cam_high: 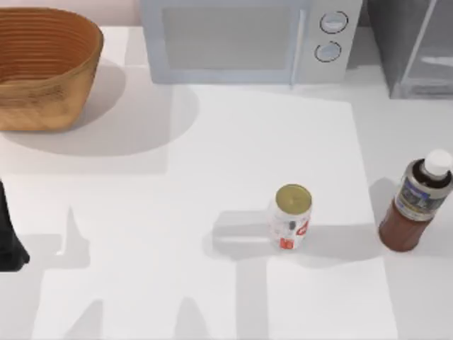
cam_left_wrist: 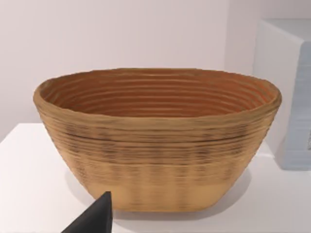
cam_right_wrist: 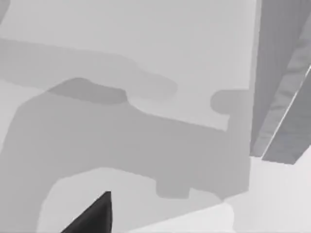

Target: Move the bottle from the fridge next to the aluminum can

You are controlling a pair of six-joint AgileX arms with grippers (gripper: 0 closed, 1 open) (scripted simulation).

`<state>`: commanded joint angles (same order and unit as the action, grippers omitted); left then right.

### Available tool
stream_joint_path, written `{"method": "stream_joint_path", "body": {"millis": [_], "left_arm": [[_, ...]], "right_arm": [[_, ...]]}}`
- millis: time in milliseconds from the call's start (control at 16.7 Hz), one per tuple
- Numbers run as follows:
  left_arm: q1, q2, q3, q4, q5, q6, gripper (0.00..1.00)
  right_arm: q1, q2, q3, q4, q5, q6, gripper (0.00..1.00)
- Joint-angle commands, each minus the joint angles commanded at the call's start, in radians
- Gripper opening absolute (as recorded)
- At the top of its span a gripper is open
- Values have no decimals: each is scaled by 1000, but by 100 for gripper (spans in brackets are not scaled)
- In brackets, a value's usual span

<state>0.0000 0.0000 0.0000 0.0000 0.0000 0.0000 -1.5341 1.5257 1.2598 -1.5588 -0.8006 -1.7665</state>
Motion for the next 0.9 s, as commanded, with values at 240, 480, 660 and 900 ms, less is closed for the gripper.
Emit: {"method": "stream_joint_path", "body": {"millis": [240,480,660,900], "left_arm": [[0,0,0,0,0,0,100],[0,0,0,0,0,0,100],[0,0,0,0,0,0,100],[0,0,0,0,0,0,100]], "right_arm": [[-215,232,61,45,-110,-229,100],[-277,298,79,63,-145,-294,100],[-277,298,79,63,-145,-294,100],[-252,297,75,93,-142,-260,100]]}}
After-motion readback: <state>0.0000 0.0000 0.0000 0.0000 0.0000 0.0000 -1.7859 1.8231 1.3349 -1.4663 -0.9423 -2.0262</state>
